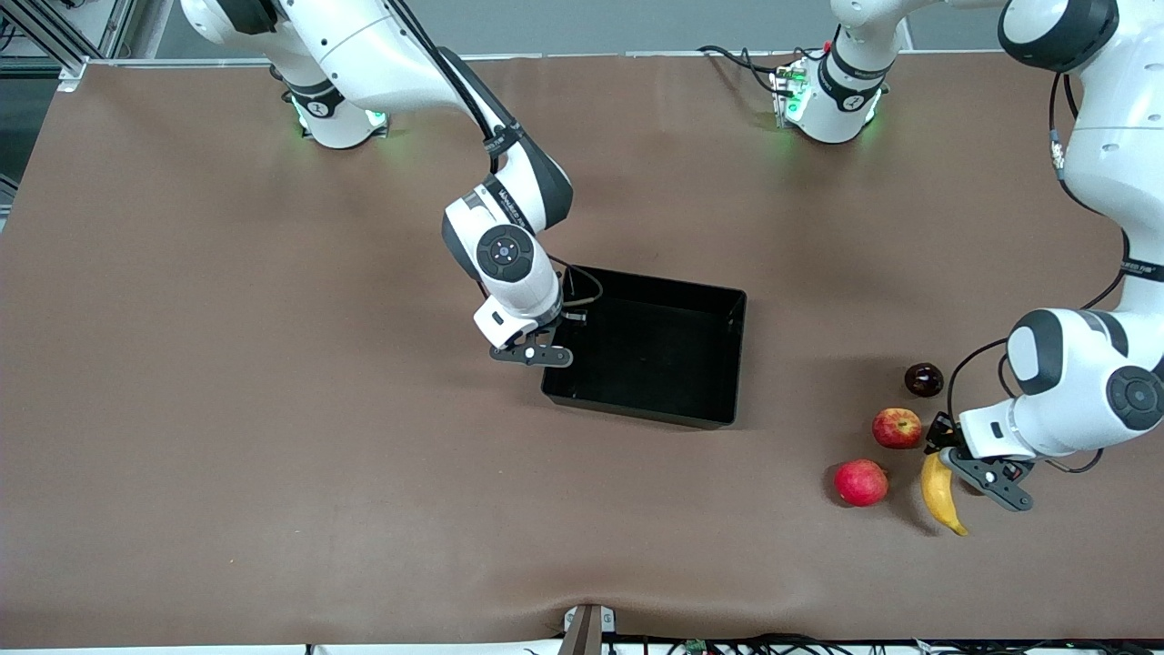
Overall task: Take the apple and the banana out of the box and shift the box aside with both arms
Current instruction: 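Place the banana beside the apples while the right gripper reaches the tray, then grip the tray rim with the right gripper and drag it aside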
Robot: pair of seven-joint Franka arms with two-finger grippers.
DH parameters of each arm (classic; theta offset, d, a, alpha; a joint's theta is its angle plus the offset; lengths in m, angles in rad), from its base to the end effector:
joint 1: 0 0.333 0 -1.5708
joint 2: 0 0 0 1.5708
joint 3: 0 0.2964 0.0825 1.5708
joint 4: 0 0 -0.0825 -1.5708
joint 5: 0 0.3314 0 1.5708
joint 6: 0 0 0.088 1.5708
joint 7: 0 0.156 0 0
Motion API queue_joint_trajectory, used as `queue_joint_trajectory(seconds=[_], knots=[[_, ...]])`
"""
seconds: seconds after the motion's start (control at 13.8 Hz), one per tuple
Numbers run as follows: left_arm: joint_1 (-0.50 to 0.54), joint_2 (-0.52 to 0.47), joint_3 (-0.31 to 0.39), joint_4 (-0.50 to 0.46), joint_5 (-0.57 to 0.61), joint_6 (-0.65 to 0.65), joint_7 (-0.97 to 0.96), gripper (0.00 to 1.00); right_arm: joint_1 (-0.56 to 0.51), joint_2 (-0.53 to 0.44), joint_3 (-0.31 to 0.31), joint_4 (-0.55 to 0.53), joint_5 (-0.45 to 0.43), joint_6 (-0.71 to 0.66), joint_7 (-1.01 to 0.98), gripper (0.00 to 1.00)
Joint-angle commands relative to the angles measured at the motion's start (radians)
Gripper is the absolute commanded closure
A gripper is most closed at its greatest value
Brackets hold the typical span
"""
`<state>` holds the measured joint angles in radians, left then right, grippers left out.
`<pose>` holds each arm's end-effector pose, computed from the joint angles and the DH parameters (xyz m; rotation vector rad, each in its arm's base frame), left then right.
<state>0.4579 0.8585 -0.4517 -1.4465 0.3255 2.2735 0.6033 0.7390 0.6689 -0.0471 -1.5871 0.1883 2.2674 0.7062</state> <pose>0.6706 0.0706 0.1843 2.9176 -0.9887 0.1272 0.4893 0.4248 0.2145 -3.0370 0.1886 0.0985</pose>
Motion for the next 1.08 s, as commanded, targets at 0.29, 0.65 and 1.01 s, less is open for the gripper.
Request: queue_joint_trajectory(seconds=[0.29, 0.65, 1.01], knots=[[-0.002, 0.024, -0.002, 0.023, -0.008, 0.0, -0.071, 0.72, -0.009, -0.008, -0.01, 0.022, 0.01, -0.032, 0.027, 1.0], [0.004, 0.013, -0.002, 0.024, -0.002, 0.0, -0.057, 0.0, -0.13, -0.109, -0.014, 0.053, 0.008, -0.251, -0.066, 1.0], [0.01, -0.065, -0.005, 0.029, -0.009, -0.061, -0.062, 0.0, -0.324, -0.265, -0.016, 0.007, 0.003, -0.422, -0.267, 1.0]])
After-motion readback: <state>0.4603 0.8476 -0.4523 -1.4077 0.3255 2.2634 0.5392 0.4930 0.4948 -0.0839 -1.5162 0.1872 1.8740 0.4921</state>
